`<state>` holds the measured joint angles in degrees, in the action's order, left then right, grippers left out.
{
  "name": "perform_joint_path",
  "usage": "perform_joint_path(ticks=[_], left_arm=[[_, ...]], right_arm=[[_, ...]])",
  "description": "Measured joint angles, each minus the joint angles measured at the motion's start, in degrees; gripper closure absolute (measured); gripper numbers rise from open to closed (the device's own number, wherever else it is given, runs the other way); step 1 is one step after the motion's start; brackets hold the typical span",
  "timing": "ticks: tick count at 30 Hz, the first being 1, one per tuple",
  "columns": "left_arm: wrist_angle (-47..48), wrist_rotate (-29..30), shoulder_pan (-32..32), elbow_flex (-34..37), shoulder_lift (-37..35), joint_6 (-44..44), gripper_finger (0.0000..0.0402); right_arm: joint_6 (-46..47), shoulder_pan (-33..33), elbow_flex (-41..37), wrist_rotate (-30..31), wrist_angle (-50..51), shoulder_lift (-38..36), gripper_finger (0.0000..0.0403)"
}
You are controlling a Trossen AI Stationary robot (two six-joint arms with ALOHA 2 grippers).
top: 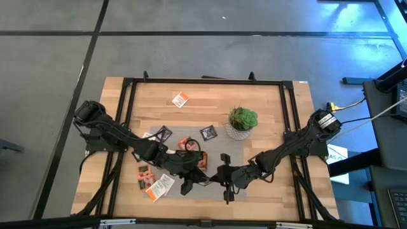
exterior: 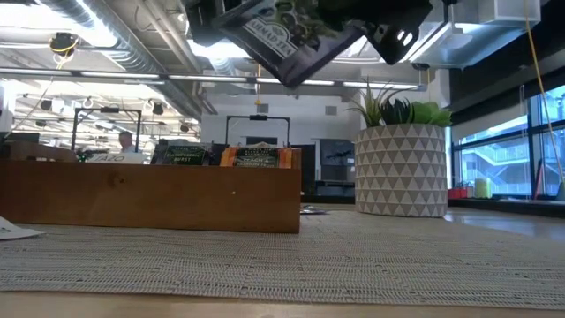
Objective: Pick & Place Tea
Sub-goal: Put the violet tea bag into the middle section of the wooden organizer
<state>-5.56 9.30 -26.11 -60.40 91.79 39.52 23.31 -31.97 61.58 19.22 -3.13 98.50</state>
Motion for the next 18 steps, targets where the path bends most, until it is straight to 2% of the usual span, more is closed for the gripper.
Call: perform_joint_path(ticks=[18], left_arm=[[1.7, 0.2, 0.0, 0.0, 0.0, -1.8, 0.0313]], right_arm=[[0.6, 0.6, 0.0, -2.5, -2.4, 0.0, 0.0394]])
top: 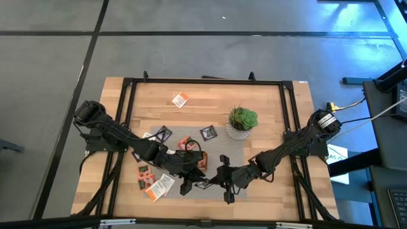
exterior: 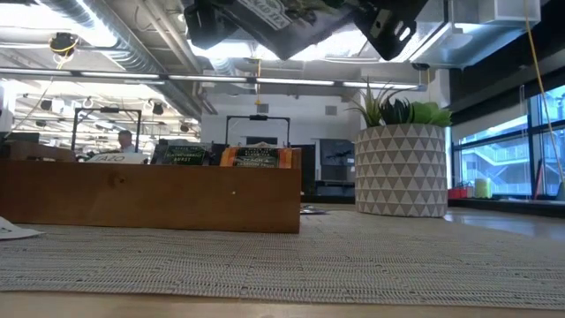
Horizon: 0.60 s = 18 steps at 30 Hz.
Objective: Pick & Place Tea
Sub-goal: Put the violet tea bag into the middle section of the wooden organizer
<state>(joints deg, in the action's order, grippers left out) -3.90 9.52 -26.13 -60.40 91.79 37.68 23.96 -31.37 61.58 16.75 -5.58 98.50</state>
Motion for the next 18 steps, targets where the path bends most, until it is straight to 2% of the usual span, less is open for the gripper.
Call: perform_joint_path(ticks=[11, 18], left_arm=[[0.4, 0.4, 0.0, 0.0, 0.0, 0.5, 0.0317], [1.1, 1.3, 0.0, 0.0, 0.0, 0.5, 0.0368]], right_arm=[[-0.2, 2.3, 0.0, -0.6, -0.9, 0.0, 0.0394], [-0.9, 2.3, 0.0, -1.0, -1.1, 0.0, 0.0394]])
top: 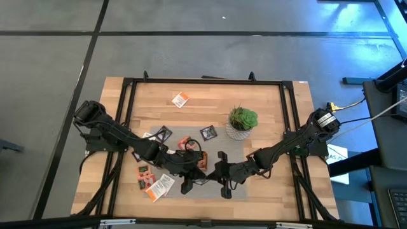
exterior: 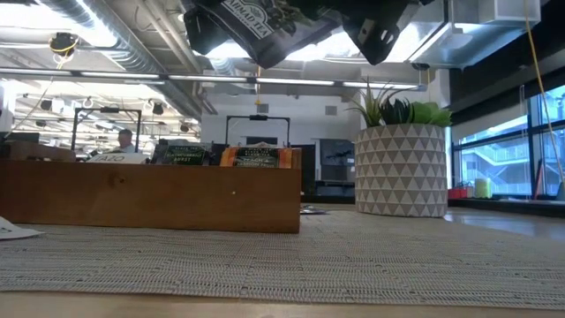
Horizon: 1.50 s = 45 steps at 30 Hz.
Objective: Pick & Place Tea
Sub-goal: Put the violet tea bag into the middle section of the wooden organizer
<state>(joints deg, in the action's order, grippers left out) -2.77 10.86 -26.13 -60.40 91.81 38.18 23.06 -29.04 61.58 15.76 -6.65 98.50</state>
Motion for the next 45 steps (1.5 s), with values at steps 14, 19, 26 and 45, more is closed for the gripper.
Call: perform_joint_path(ticks=[14, 19, 26, 45], left_arm=[[5.0, 1.8, 0.0, -0.1, -1.1, -4.9, 0.0399], [9.9, 5.6, -0.6, 0.0, -3.2, -4.5, 0.0399], [10.9, 21.6, -5.1, 7.7, -13.5, -1.4, 0.0399], [-33.4, 38.3, -10.5, 41.6, -17.7, 3.7, 0.0398]], right_arm=[[-5.1, 0.0, 0.0, -6.7, 6.1, -3.4, 0.0334], [-3.0, -1.9, 0.0, -0.2, 17.2, -10.2, 0.0305], [3.9, -11.8, 0.1, 19.8, 28.4, -15.4, 0.0299], [8.2, -18.9, 0.0, 29.7, 29.1, -14.8, 0.0299]])
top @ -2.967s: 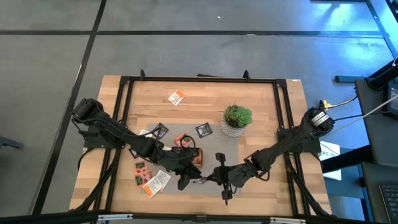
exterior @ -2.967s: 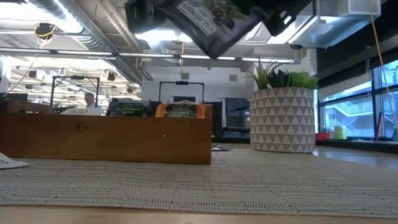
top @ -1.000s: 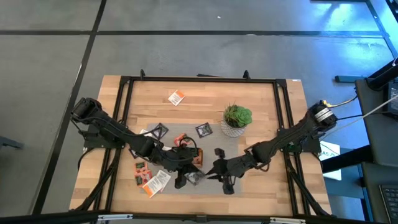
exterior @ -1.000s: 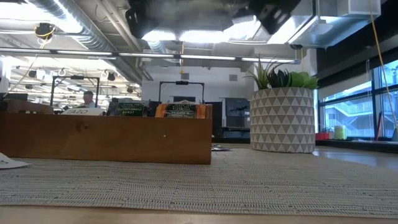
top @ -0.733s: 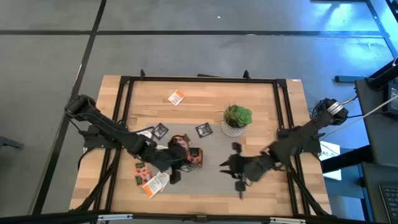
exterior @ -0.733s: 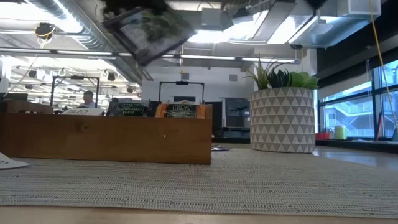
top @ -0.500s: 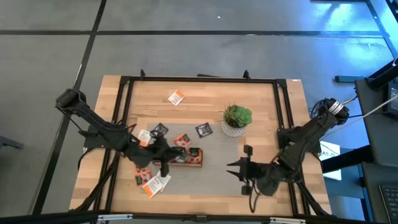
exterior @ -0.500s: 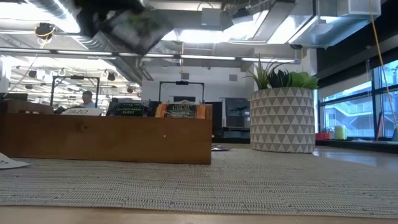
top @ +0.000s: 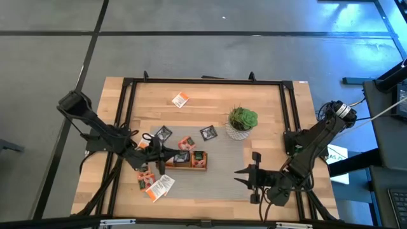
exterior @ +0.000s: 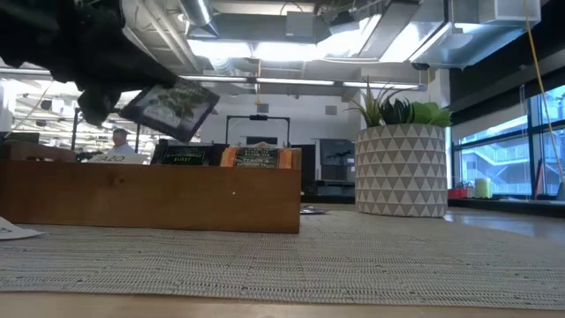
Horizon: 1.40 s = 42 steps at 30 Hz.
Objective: Pick & Place Tea
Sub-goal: Put the violet tea bag into the middle section of the wooden organizer
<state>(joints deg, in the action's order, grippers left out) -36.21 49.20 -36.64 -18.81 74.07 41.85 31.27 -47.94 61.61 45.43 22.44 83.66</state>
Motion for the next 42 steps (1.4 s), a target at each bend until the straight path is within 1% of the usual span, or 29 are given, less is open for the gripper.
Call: perform_joint_path(ticks=[4, 9, 13, 21, 29, 42], left_arm=[[-1.5, -1.2, 1.0, 0.0, 2.0, -0.5, 0.0399], [-2.9, -0.8, 2.1, 0.0, 5.8, 1.0, 0.0397], [-3.0, -0.7, 2.5, 0.0, 7.3, 2.4, 0.0397], [-3.1, -0.6, 2.6, 0.0, 7.4, 4.1, 0.0396], [-3.1, 3.3, 2.6, 0.0, 7.4, 5.5, 0.0396], [-3.1, 3.2, 2.6, -0.1, 7.4, 4.0, 0.0391]], right_arm=[[0.0, 0.1, 0.0, 0.2, 0.0, 0.2, 0.0299], [0.0, 0.1, 0.0, 0.2, -0.1, 0.2, 0.0299], [0.0, 0.1, 0.0, 0.2, -0.1, 0.2, 0.0299], [-0.1, 0.1, 0.0, 0.2, -0.1, 0.2, 0.0299], [-0.2, 0.1, 0.0, 0.2, -0.1, 0.2, 0.0299], [-0.4, 0.1, 0.0, 0.1, -0.1, 0.2, 0.0299]])
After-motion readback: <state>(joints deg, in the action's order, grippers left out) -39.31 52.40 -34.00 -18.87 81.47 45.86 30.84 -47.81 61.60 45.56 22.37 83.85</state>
